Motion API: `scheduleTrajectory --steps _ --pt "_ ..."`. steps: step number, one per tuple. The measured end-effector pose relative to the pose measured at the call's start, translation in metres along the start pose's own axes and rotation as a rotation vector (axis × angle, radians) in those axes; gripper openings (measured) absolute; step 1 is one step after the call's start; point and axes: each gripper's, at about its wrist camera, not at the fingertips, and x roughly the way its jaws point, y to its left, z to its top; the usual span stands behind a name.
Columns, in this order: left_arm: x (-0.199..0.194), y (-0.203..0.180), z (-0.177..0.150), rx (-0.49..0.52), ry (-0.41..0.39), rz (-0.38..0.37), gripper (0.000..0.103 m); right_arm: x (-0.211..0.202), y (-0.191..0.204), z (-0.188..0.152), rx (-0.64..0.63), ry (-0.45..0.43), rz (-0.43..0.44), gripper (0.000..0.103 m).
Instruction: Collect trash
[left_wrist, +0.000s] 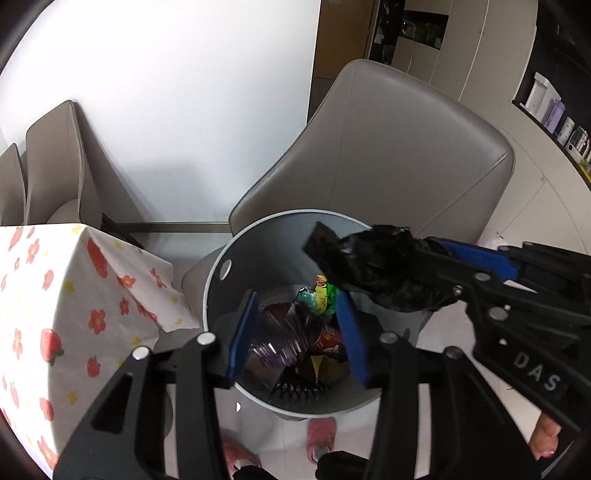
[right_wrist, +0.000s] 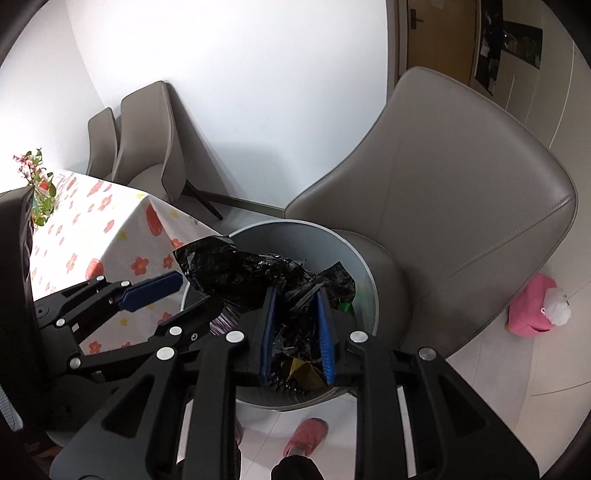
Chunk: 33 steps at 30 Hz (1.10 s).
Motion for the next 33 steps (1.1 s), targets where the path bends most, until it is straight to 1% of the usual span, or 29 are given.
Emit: scheduleTrajectory --steps 1,3,4,6,10,16,19,22,27,33 --pt "0.001 0.001 0.001 -0.001 0.002 0.0 0.047 0.0 -0.001 -0.001 0.003 0.0 0.0 0.021" --pt "0.0 0.001 0.001 -0.007 0.002 0.0 0.048 -0.001 0.0 0.0 0.004 -0.008 -0.01 0.036" --pt "-0.001 0.003 0.001 -0.01 0.0 0.0 0.048 -0.001 0.002 0.0 0.005 -0.015 -0.015 0.039" --pt "-0.002 0.004 0.001 -0.013 -0.003 0.003 0.049 -0.003 0.001 0.001 0.007 -0.024 -0.018 0.049" --pt "-0.01 0.007 0.0 -0.017 -0.01 0.017 0.049 -0.006 0.004 0.003 -0.001 -0.034 -0.015 0.049" --pt "-0.025 0.018 -0.004 -0.054 -0.029 0.051 0.05 -0.01 0.016 0.01 -0.048 -0.051 -0.002 0.049" --pt "-0.035 0.027 -0.008 -0.087 -0.041 0.077 0.05 -0.011 0.028 0.013 -0.09 -0.055 0.013 0.049" --pt "-0.048 0.041 -0.015 -0.142 -0.054 0.105 0.05 -0.011 0.045 0.016 -0.139 -0.055 0.036 0.049" --pt "-0.072 0.074 -0.031 -0.257 -0.075 0.185 0.05 -0.008 0.09 0.022 -0.27 -0.057 0.103 0.049" --pt "-0.112 0.125 -0.064 -0.421 -0.103 0.307 0.053 -0.006 0.167 0.026 -0.445 -0.068 0.208 0.049"
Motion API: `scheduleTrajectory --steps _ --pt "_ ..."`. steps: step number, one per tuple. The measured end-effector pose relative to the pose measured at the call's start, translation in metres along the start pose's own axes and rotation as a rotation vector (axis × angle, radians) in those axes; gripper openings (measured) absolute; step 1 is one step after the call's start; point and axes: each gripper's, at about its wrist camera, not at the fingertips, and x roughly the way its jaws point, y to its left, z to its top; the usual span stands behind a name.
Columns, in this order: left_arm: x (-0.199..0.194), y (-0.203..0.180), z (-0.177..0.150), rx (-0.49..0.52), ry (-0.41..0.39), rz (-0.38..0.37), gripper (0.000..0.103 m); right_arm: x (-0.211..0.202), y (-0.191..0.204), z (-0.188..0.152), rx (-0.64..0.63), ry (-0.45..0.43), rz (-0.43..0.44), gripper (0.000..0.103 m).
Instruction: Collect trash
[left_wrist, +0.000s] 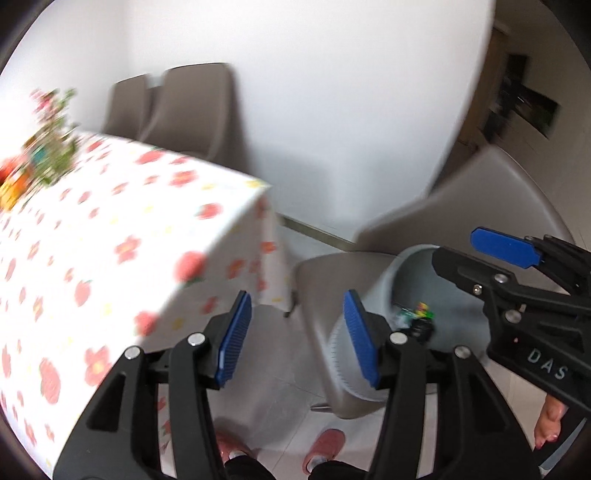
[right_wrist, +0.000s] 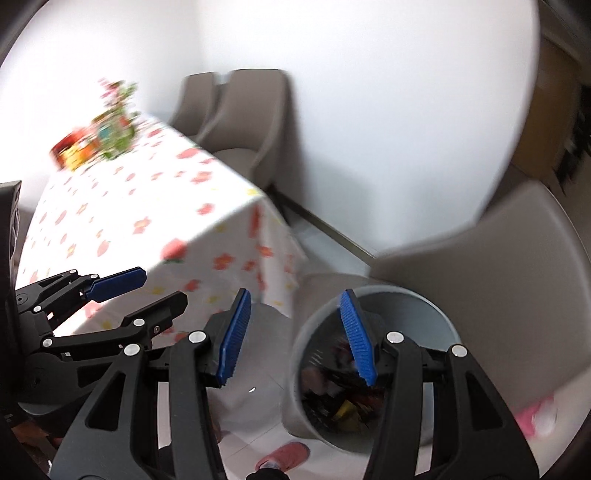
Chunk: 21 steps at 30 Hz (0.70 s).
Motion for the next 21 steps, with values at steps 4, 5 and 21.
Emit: scheduleTrajectory --steps 4,5,21 --pt "-0.026 0.055 -0.003 -0.106 -0.038 0.084 0.054 0.009 0.054 0.021 -0.106 -0.01 0.069 0.049" --pt "-0.034 0.071 -0.003 -0.133 -0.049 0.103 0.054 0.011 0.07 0.026 -0.132 -0.013 0.086 0.049" --pt "-0.146 0.297 -0.04 -0.371 -0.073 0.388 0.071 0.022 0.321 0.076 -0.357 -0.05 0.287 0.06"
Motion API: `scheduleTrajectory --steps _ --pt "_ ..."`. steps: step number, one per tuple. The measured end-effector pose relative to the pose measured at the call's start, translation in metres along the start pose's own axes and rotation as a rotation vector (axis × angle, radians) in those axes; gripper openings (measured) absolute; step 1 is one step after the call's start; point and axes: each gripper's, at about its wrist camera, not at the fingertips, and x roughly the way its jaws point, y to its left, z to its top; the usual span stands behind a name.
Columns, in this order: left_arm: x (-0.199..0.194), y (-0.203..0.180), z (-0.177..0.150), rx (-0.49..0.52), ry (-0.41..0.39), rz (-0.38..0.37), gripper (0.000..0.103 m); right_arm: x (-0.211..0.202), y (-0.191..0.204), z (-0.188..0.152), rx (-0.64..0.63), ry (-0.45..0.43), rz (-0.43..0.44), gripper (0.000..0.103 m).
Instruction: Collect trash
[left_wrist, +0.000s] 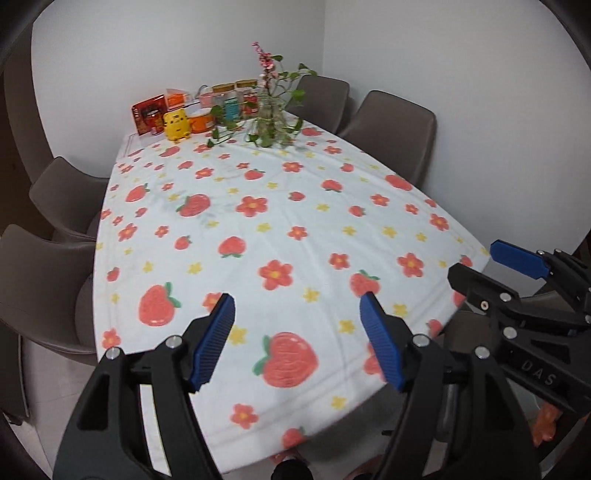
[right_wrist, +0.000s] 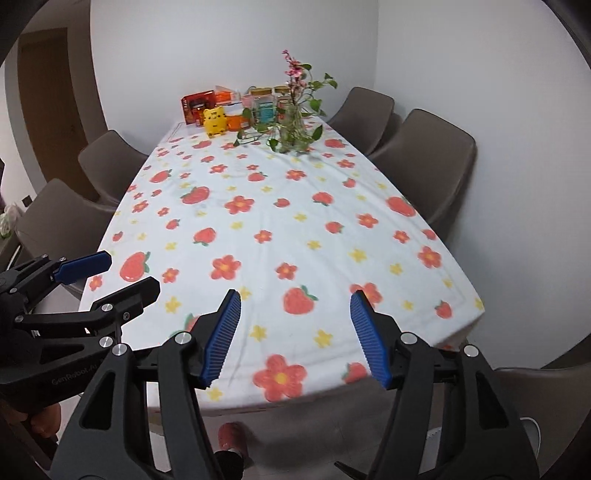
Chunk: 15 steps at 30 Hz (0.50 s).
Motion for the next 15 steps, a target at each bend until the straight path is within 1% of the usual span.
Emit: scheduleTrajectory --steps 3,7,11,15 --pt "-0.002 0.037 0.005 -0.022 0.005 0.031 0.073 0.006 0.027 0.014 -0.003 0.0 0.016 0.06" --pt "-0.006 0.072 0.011 -0.042 0.01 0.061 0.074 0.012 0.055 0.029 -0.003 0.0 0.029 0.062" --pt "-0.008 0.094 0.019 -0.06 0.018 0.064 0.074 0.016 0.074 0.042 -0.005 0.007 0.041 0.062" --pt "-0.012 0.104 0.025 -0.076 0.021 0.067 0.074 0.017 0.085 0.051 -0.025 0.018 0.055 0.062"
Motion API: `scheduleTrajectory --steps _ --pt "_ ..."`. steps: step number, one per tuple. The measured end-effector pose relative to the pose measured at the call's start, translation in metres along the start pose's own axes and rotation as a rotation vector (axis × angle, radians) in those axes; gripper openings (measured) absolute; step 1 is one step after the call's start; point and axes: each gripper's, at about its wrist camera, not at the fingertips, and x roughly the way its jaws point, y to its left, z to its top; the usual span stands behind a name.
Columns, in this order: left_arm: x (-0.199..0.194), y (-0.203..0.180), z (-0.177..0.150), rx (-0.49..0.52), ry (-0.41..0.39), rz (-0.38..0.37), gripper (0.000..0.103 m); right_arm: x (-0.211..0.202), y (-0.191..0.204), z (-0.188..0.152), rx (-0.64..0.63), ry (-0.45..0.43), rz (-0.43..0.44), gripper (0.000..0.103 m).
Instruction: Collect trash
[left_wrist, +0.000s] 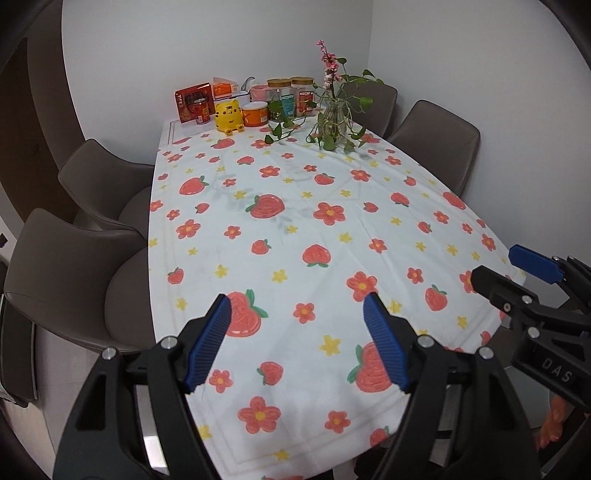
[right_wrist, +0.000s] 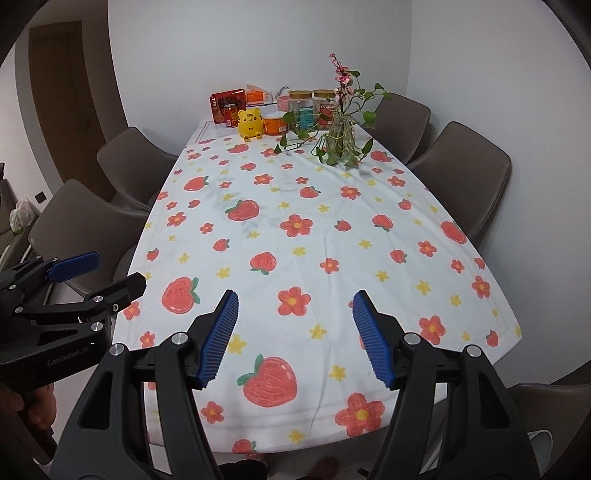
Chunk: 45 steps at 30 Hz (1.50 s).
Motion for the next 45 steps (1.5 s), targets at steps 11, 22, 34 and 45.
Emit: scheduleTrajectory --steps 11,22,34,45 --pt "-0.019 -0.004 0.018 -0.027 -0.029 0.019 0.074 -0.012 0.001 0.019 -0.031 0.004 0.042 0.064" --pt "-0.029 -0.014 0.026 -0.038 -0.048 0.013 0.079 -0.025 -0.004 0.025 -0.036 -0.016 0.027 0.064" --pt "-0.039 -0.017 0.027 -0.038 -0.051 0.026 0.08 -0.034 -0.006 0.025 -0.048 -0.005 0.03 0.064" --pt "-0.043 -0.017 0.025 -0.037 -0.052 0.033 0.083 -0.038 -0.003 0.025 -0.05 -0.008 0.034 0.07"
